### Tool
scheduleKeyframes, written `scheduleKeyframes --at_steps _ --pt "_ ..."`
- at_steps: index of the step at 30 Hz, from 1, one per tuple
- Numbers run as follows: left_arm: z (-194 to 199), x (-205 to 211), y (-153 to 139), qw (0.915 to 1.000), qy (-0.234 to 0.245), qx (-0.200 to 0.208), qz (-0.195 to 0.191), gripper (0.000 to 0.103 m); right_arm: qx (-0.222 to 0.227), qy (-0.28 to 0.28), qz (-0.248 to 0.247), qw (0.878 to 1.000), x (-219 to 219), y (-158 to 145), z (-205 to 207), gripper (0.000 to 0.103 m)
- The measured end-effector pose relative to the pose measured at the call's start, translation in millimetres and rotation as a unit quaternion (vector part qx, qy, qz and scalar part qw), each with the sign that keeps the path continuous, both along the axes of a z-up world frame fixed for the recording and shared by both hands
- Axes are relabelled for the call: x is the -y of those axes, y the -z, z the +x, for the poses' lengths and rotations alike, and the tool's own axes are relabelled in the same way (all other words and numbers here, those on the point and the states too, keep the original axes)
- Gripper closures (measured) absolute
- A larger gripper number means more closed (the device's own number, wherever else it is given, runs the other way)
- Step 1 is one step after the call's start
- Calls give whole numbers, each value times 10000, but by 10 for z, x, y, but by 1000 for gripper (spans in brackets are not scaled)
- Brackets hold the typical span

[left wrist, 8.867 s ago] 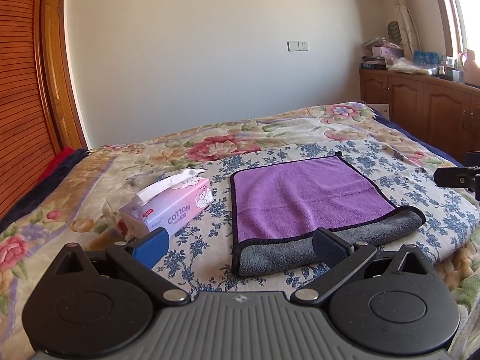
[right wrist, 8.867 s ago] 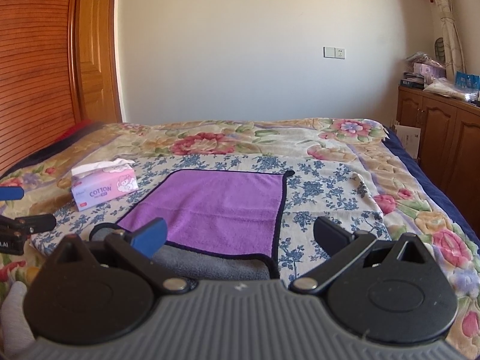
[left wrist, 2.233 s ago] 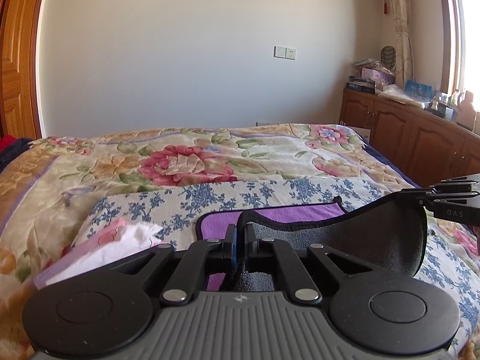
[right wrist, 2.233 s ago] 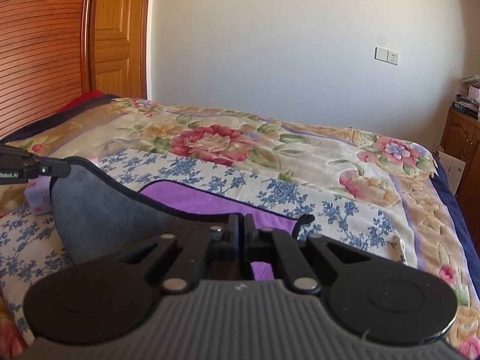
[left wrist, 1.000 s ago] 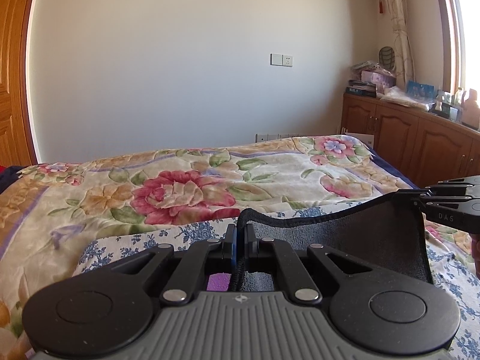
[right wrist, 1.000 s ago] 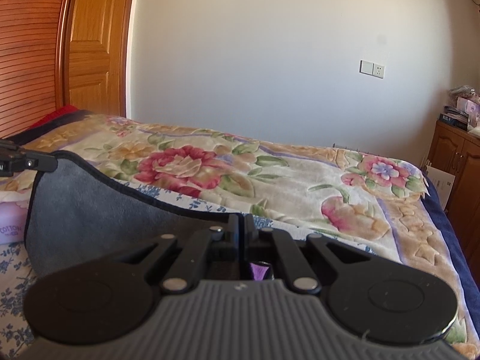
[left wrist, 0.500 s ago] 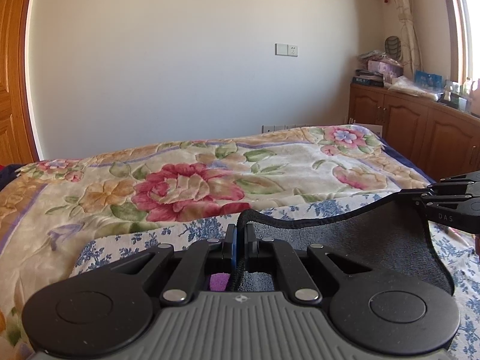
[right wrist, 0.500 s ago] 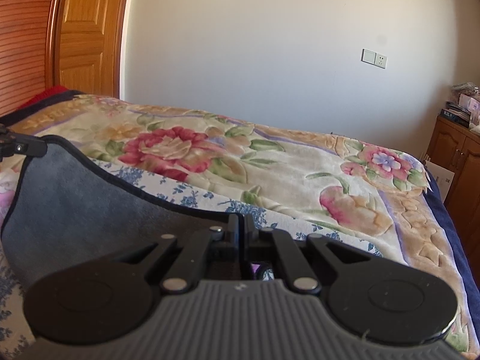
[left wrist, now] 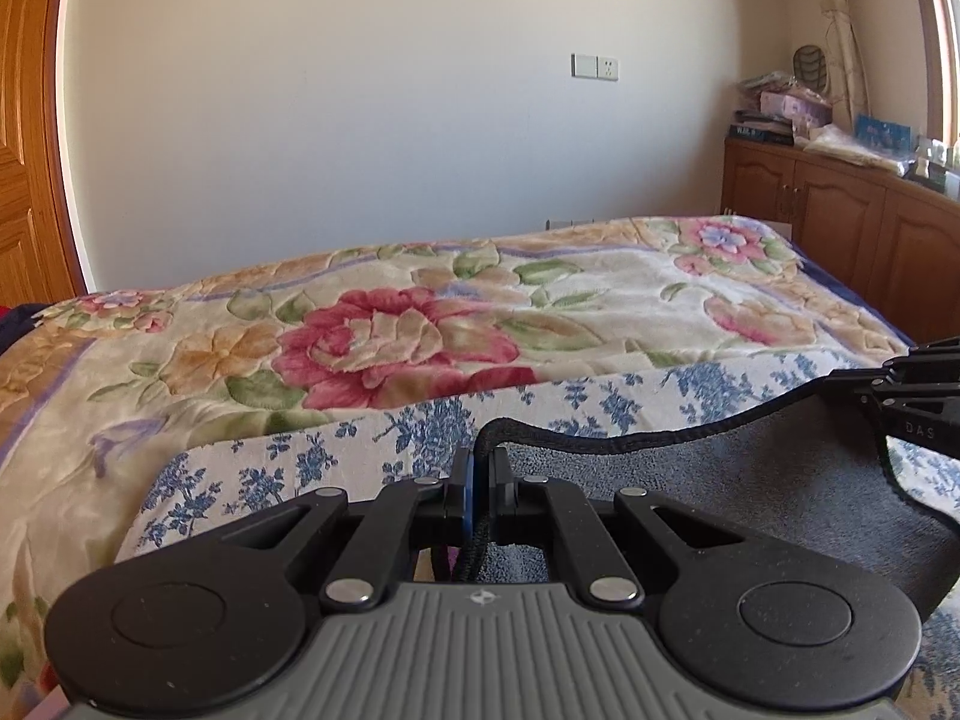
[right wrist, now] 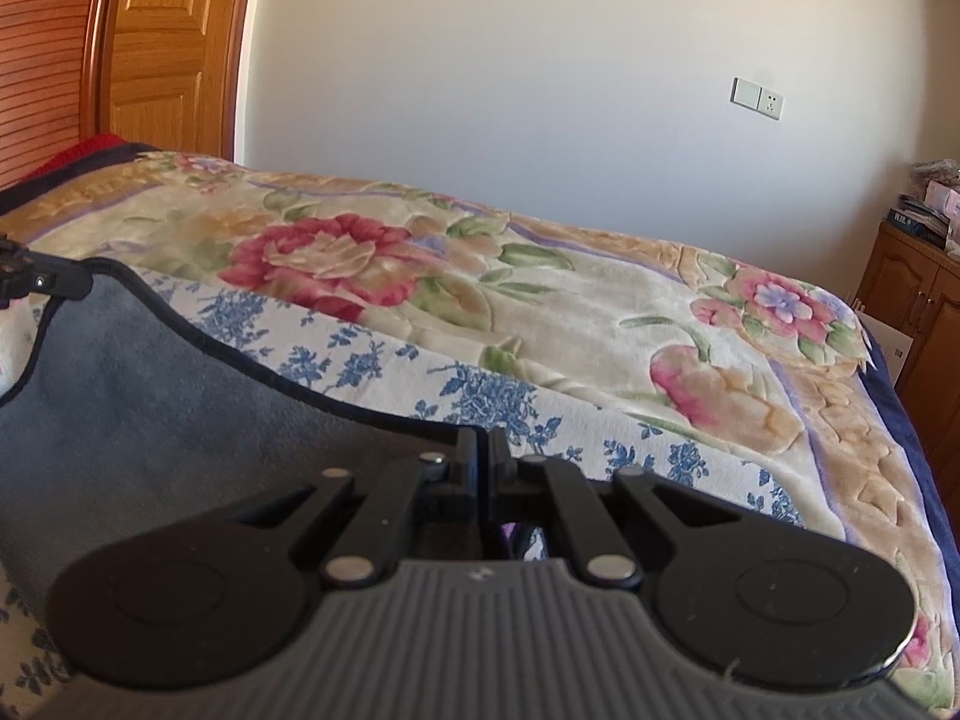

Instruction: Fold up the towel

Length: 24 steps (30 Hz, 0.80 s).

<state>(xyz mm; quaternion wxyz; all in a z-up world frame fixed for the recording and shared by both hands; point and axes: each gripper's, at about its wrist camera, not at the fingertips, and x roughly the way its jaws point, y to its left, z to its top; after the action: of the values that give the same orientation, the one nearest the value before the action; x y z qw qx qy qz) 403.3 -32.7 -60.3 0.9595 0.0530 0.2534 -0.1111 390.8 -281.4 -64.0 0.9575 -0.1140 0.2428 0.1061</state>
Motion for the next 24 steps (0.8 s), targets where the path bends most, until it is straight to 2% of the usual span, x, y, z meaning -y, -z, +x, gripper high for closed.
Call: scheduleKeyframes --at_steps 11,16,18,20,24 --pt "125 76 222 9993 -20 -232 292 97 -306 54 25 9995 29 168 107 99" --pt "134 98 260 9993 -45 -264 260 95 -382 70 23 9992 40 197 123 99" --pt "134 105 266 9993 -43 -276 245 90 -420 90 21 9991 42 205 127 98" --pt "127 102 269 9993 -48 -288 224 74 -434 134 -10 9990 40 210 128 90" --pt "92 95 242 9994 -82 -261 198 61 -439 175 -14 9989 51 195 127 85"
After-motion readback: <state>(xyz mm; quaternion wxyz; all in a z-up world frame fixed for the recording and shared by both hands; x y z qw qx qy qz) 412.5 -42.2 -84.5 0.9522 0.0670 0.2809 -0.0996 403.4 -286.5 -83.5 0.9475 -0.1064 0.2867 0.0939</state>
